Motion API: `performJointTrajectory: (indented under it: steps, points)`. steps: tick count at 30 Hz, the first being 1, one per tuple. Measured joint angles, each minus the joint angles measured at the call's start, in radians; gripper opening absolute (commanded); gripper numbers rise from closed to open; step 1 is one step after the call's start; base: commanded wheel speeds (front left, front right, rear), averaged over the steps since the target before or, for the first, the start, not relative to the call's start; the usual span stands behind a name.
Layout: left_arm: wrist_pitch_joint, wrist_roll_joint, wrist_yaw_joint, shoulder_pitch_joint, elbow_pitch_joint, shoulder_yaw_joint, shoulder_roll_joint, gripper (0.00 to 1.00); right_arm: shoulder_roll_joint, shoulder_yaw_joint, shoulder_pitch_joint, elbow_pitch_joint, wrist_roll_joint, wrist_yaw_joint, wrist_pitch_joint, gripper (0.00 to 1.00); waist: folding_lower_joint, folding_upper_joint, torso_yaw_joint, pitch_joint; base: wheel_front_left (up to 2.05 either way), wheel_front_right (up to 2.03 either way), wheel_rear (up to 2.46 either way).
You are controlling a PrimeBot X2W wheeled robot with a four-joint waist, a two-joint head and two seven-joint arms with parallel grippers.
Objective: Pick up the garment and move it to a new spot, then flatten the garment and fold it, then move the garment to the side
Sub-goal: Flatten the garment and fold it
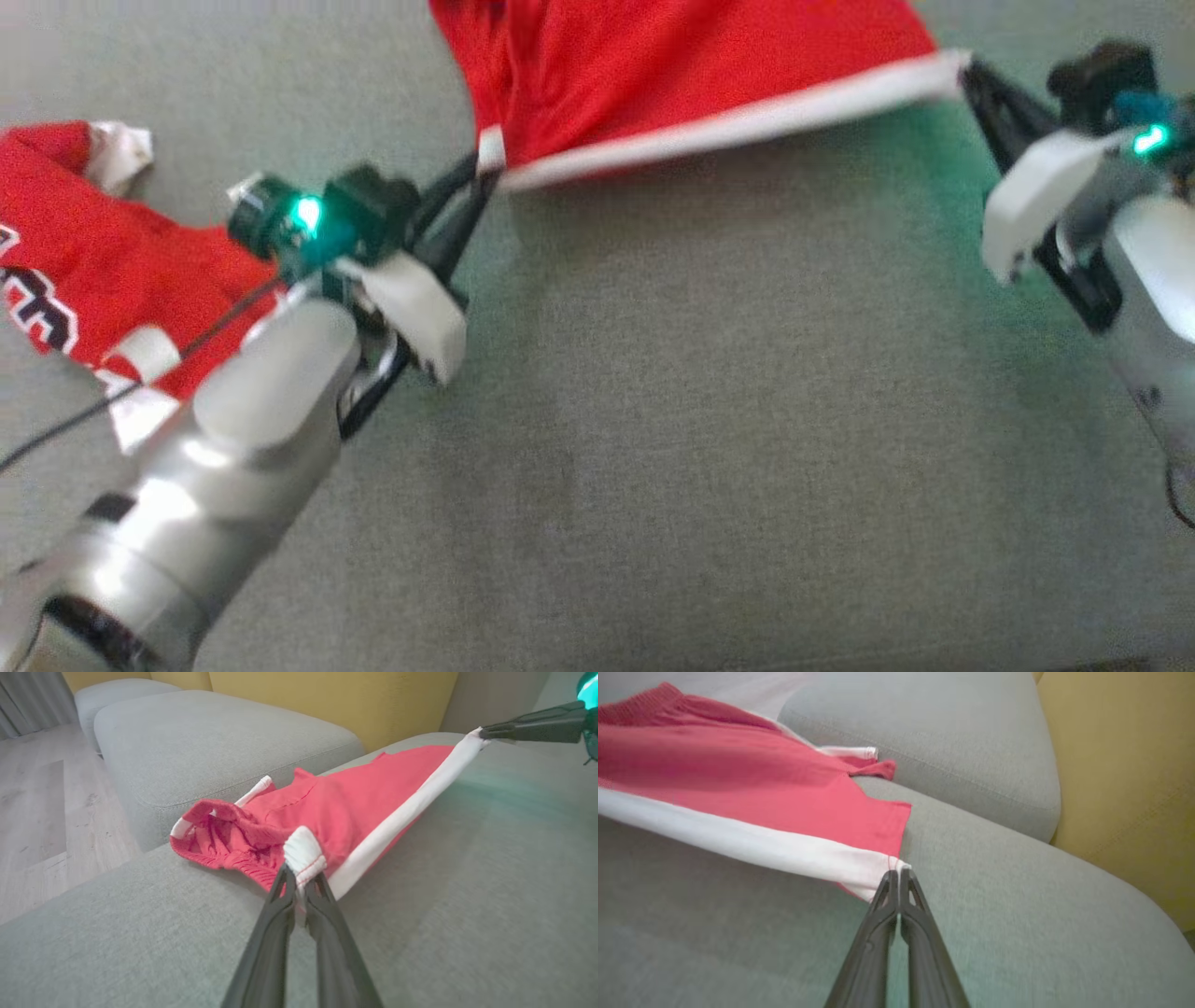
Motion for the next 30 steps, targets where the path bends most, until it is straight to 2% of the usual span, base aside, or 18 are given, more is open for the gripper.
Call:
performJointTrajectory:
  steps: [4, 8, 13, 16, 21, 26, 30]
  points:
    - [0.002, -0.036, 0.000, 0.074, -0.064, -0.038, 0.022, 0.00, -0.097, 0.128, 0.067, -0.093, 0.140, 0.000, 0.115, 0.00, -0.0001, 0.0000, 0.004, -0.071, 0.00, 0.00, 0.00]
    - [0.009, -0.044, 0.002, 0.143, -0.115, -0.069, 0.026, 0.00, -0.188, 0.210, 0.132, -0.187, 0.264, 0.000, 0.222, 0.00, -0.0001, 0.0000, 0.004, -0.140, 0.00, 0.00, 0.00]
    - [0.009, -0.049, 0.045, 0.237, -0.190, -0.084, 0.032, 0.00, -0.279, 0.270, 0.214, -0.298, 0.374, 0.000, 0.325, 0.00, -0.0001, 0.0000, -0.001, -0.226, 0.00, 0.00, 0.00]
    - [0.010, -0.069, 0.069, 0.295, -0.243, -0.089, 0.041, 0.00, -0.326, 0.279, 0.260, -0.372, 0.439, 0.000, 0.371, 0.00, 0.0000, 0.0001, -0.009, -0.272, 0.00, 0.00, 0.00]
    - [0.022, -0.129, 0.123, 0.422, -0.351, -0.086, 0.055, 0.00, -0.408, 0.277, 0.342, -0.477, 0.463, 0.000, 0.427, 0.00, -0.0001, 0.0001, -0.027, -0.344, 0.00, 0.00, 0.00]
    - [0.054, -0.133, 0.167, 0.486, -0.477, -0.114, 0.079, 0.00, -0.493, 0.205, 0.471, -0.562, 0.476, 0.000, 0.438, 0.00, 0.0000, 0.0001, -0.036, -0.386, 0.00, 0.00, 0.00]
    - [0.072, -0.133, 0.196, 0.500, -0.547, -0.117, 0.096, 0.00, -0.514, 0.112, 0.577, -0.611, 0.472, 0.000, 0.437, 0.00, 0.0002, 0.0000, -0.032, -0.391, 0.00, 0.00, 0.00]
